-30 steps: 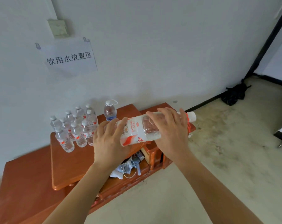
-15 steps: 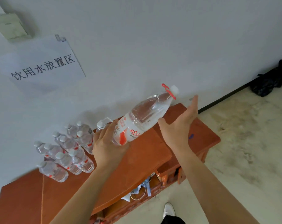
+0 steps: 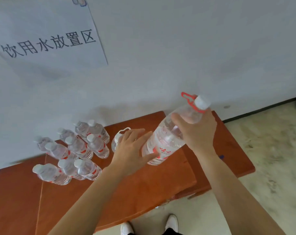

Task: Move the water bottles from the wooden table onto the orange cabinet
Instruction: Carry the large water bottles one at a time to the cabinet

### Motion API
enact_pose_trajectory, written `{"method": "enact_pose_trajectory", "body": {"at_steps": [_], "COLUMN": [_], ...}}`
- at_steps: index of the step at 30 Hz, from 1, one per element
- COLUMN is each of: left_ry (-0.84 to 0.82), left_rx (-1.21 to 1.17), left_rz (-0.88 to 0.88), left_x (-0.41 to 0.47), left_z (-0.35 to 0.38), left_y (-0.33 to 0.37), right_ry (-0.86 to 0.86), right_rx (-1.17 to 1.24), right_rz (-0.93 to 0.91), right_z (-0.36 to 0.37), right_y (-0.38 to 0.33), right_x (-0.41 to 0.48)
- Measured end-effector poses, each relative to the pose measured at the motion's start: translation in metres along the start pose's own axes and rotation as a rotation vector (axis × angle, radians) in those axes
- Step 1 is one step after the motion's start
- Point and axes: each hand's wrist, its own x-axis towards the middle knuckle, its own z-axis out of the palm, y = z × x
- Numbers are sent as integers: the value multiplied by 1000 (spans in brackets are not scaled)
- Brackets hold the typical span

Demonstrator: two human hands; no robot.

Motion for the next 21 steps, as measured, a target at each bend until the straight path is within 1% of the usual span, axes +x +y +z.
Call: {"method": "enact_pose_trajectory", "body": {"at_steps": [2, 4, 5, 6, 7, 8, 9, 10, 12, 15, 18, 21], "left_ry": [67, 83, 50, -19, -80, -89, -67, -43, -48, -59, -30, -16], "left_rx": [65, 91, 84, 39, -45, -140, -197, -206, -147, -148, -166, -169], "left_rz": [-25, -135, -193, -260, -324, -359, -363, -350, -314, -354, -352, -347], "left_x": [19, 30, 32, 34, 35, 35, 34, 33, 35, 37, 39, 39], "left_z": [-5, -1, 5, 10, 16, 21, 27, 29, 33, 33, 32, 37], "left_y": [-25, -63, -80, -92, -102, -101, -100, -99, -106, -113, -106, -106], "right_ry": [-59, -127, -154, -172, -183, -182, -179, -180, -189, -203, -278, -345], "right_rx": [-190, -319, -357, -370, -372, -360, -337, -319, -300, -260, -241, -277], "right_rz": [-151, -229, -237, -240, -237, -227, -207, -179, -128, -71, -78, -137], "right_z": [20, 49, 62, 76, 92, 103, 113, 124, 154, 195, 229, 250], "right_y": [-4, 4, 10, 17, 28, 37, 44, 52, 65, 79, 85, 94], "right_x": [6, 16, 22, 28, 35, 40, 43, 46, 52, 56, 56, 54]}}
